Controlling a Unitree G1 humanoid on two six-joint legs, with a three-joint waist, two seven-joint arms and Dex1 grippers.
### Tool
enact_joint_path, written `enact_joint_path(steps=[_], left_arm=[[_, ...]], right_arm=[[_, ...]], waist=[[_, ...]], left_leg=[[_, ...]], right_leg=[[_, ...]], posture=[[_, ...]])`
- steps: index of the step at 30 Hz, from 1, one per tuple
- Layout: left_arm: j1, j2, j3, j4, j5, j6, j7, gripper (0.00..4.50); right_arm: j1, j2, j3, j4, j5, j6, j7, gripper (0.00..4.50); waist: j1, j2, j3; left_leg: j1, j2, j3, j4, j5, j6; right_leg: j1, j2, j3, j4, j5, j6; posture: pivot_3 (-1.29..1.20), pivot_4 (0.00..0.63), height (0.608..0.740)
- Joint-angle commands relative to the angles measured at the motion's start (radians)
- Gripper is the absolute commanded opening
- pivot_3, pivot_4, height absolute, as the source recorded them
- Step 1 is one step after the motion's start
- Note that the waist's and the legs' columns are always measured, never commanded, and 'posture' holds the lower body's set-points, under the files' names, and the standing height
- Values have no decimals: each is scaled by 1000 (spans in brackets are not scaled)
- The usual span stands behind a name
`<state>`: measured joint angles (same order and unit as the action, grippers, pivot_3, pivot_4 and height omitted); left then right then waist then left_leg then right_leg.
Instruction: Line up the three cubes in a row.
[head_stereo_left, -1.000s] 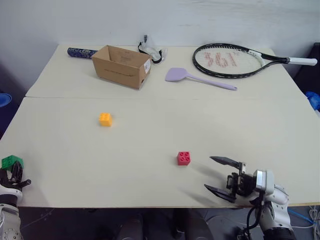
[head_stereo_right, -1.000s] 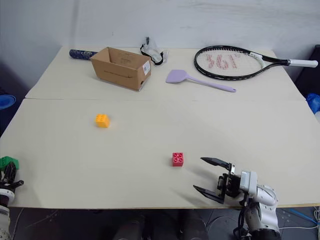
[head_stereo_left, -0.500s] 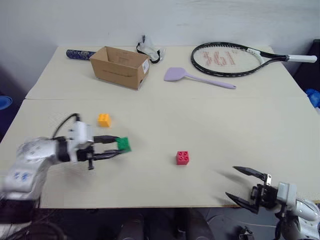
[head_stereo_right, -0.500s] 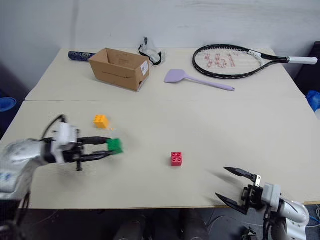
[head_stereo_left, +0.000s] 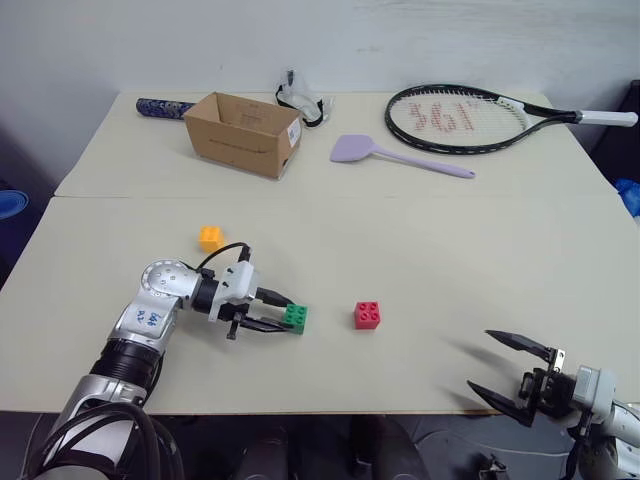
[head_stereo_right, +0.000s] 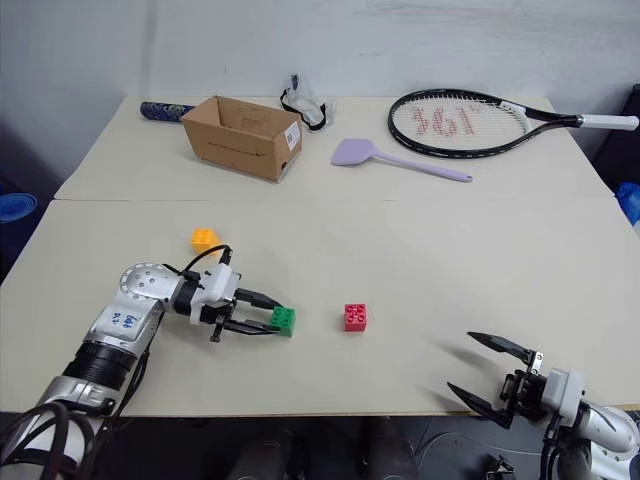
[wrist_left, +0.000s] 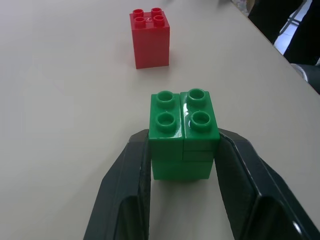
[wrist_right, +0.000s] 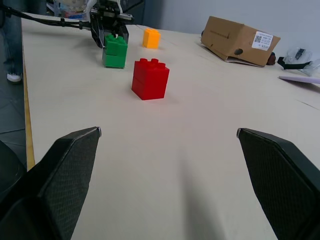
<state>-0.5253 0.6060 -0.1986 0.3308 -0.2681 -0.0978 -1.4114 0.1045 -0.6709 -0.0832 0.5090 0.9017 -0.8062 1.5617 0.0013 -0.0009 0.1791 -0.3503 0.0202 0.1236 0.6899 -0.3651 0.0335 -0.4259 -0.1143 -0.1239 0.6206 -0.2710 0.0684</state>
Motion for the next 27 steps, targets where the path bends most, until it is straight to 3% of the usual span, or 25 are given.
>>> enact_joint_path(steps=[1, 10, 19, 23, 27], left_arm=[[-11, -18, 12, 24, 22, -47, 22, 1440], [4, -49, 29, 61, 30, -79, 66, 1440], [16, 24, 110, 11, -22, -49, 41, 4045], [122, 138, 171, -132, -76, 32, 8, 4045], [393, 223, 419, -281, -161, 130, 128, 4045]], right_arm=[[5, -6, 5, -52, 11, 8, 53, 4500], [-20, 42, -31, -170, -54, 107, 50, 4500], [-37, 58, -44, -283, -113, 224, -3, 4500], [-50, 53, -49, -332, -123, 283, -15, 4500], [-83, 82, -46, -437, -113, 367, -82, 4500]], waist=[[0, 0, 0], [7, 0, 0], [11, 0, 0], [-1, 0, 0], [-21, 1, 0]], left_leg=[[0, 0, 0, 0, 0, 0], [-1, 0, -2, 3, 0, 1], [-2, 0, -3, 5, -1, 1], [-2, 1, -4, 5, -1, 0], [-2, 2, -4, 4, -2, -1]], right_leg=[[0, 0, 0, 0, 0, 0], [1, -2, -1, 0, 0, 0], [0, -2, -3, 1, 0, 0], [0, -1, -3, 3, 0, 0], [0, -1, -2, 3, 0, 0]], posture=[[0, 150, 740], [0, 150, 740], [0, 150, 740], [0, 150, 740], [0, 150, 740]])
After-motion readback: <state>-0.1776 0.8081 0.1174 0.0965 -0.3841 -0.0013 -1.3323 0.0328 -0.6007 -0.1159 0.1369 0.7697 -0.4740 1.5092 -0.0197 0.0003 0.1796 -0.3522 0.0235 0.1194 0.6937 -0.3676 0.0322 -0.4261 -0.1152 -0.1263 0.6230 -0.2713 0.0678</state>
